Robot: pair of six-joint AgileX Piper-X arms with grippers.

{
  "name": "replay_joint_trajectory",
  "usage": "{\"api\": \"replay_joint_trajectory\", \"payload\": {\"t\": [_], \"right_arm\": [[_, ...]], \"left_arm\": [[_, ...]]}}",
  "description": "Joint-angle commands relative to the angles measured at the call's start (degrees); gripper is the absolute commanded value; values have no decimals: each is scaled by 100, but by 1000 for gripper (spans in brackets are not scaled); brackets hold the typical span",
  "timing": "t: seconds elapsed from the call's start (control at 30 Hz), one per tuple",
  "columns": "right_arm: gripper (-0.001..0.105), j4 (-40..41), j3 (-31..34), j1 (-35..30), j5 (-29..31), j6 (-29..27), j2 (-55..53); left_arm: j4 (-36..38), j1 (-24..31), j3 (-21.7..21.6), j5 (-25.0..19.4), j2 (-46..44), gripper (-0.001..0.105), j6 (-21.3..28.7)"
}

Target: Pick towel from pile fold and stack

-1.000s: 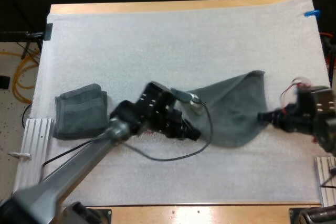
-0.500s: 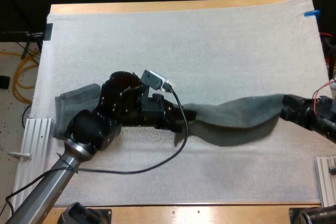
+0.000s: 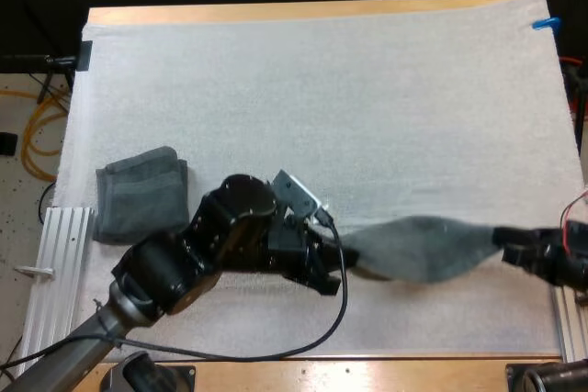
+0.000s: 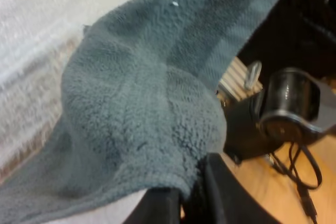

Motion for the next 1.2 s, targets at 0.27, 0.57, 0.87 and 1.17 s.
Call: {"api": "replay_joint_trajectory", "payload": {"t": [0.27, 0.57, 0.87, 1.17], "right_arm": [[0, 130, 93, 16, 778, 11, 127], [0, -2498, 1044, 16, 862, 217, 1665], [0, -5291, 1057, 16, 1240, 703, 3877], [0, -6984, 1057, 16, 1257, 1798, 5344]], "left_arm": [[318, -11, 163, -1402, -62, 0, -67], [-509, 1131, 285, -1569, 1030, 0, 702], [-2570, 2423, 285, 55, 2806, 0, 875], [-3654, 3096, 285, 180, 3953, 0, 819]]}}
